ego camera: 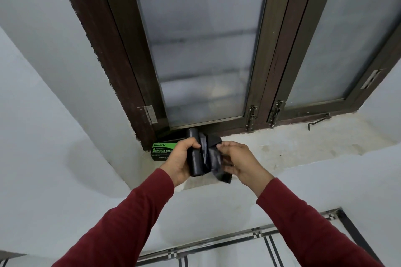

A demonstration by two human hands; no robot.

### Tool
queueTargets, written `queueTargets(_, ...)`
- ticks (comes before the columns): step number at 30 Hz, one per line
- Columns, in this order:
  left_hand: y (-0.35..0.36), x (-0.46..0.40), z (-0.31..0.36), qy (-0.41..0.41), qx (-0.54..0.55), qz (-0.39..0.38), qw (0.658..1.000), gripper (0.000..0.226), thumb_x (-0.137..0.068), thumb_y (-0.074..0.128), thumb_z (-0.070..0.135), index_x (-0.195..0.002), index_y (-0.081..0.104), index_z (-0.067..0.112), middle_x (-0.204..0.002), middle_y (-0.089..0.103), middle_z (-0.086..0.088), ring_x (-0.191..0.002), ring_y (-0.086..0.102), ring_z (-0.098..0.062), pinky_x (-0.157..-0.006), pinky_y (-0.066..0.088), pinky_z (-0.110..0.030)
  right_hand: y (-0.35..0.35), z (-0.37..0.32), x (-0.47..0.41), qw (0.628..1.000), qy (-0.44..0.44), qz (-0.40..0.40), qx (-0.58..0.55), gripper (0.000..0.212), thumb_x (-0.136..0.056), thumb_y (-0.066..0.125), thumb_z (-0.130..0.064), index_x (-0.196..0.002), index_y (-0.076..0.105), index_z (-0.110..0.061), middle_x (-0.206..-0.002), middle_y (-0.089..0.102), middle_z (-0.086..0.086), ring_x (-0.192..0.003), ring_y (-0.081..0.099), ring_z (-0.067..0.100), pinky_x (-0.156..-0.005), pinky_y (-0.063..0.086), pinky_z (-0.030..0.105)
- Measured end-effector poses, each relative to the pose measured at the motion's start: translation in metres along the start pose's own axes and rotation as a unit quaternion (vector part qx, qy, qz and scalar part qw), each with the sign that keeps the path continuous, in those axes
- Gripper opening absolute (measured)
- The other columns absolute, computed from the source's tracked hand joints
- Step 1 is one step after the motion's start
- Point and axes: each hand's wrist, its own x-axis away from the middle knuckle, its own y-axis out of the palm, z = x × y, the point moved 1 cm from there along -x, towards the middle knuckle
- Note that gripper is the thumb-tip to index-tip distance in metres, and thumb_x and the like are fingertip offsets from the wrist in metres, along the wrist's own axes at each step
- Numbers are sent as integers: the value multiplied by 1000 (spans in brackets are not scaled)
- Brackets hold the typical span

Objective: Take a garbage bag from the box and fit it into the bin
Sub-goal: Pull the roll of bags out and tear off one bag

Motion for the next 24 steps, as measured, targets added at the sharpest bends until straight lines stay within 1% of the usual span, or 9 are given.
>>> queueTargets(2, -2, -1, 0, 0, 9, 0, 1000, 46, -74, 61, 20, -117, 72, 10, -109, 76, -17, -97, 70, -35, -80, 60, -44, -5, -4, -4, 999, -19, 44, -14, 6, -98, 63, -9, -97, 66, -14, -88, 76, 9, -74, 74, 21, -64, 62, 36)
queueTargets(4, -3, -1, 0, 0, 4, -5, 1000, 46, -74, 64, 18, -119, 72, 11, -110, 77, -16, -99, 71, -35, -82, 60, -43, -12, -8, -5, 991, -72, 105, 47, 16, -94, 61, -8, -98, 61, -24, -91, 74, 10, -81, 72, 27, -70, 62, 41)
queueTargets(6, -4, -1, 0, 6, -16, -4, 1000, 44, -77, 69, 14, -121, 71, 10, -111, 79, -15, -103, 73, -35, -82, 61, -45, -17, -9, -3, 966, -144, 149, 154, 27, -88, 54, -5, -89, 63, -31, -75, 69, 0, -69, 65, 22, -60, 55, 29)
queueTargets(8, -2, -1, 0, 15, -35, -5, 999, 44, -78, 70, 11, -122, 70, 10, -112, 79, -16, -104, 74, -35, -87, 62, -48, -17, -9, -2, 946, -178, 160, 219, 31, -86, 51, -6, -76, 73, -25, -69, 68, -6, -65, 63, 20, -49, 46, 18)
queueTargets(10, 0, -1, 0, 17, -36, -6, 999, 47, -76, 68, 12, -123, 70, 8, -111, 78, -16, -105, 72, -36, -98, 57, -53, -11, -9, 0, 941, -170, 151, 249, 22, -85, 64, -27, -66, 68, -15, -66, 66, -5, -71, 65, 21, -52, 44, 21)
queueTargets(13, 1, -1, 2, 15, -34, -10, 999, 55, -69, 62, 17, -122, 71, 7, -111, 75, -19, -106, 68, -38, -106, 50, -60, -4, -8, 1, 928, -165, 167, 288, 53, -62, 87, -61, -77, 59, -18, -81, 63, -11, -76, 59, 6, -56, 38, 18)
queueTargets(16, -1, -1, 3, 14, -23, -14, 1000, 51, -68, 64, 21, -117, 73, 9, -109, 76, -18, -101, 70, -37, -104, 52, -59, -6, -6, -1, 926, -202, 171, 270, 45, -70, 93, -38, -86, 55, -19, -87, 64, -6, -75, 59, 9, -53, 39, 11)
queueTargets(19, 0, 2, 5, 15, -47, -33, 998, 37, -82, 75, 16, -118, 71, 11, -114, 77, -19, -100, 76, -35, -92, 60, -52, -8, -8, 0, 923, -233, 143, 270, 25, -89, 75, -14, -90, 53, -25, -88, 67, -2, -71, 59, 4, -50, 40, 11)
queueTargets(24, 0, 1, 4, 28, -69, -13, 997, 45, -83, 73, 8, -128, 65, 7, -120, 74, -23, -106, 72, -37, -82, 61, -47, -5, -9, 8, 923, -230, 115, 286, 47, -80, 45, 11, -68, 72, -27, -76, 69, -9, -62, 58, 0, -49, 39, 8)
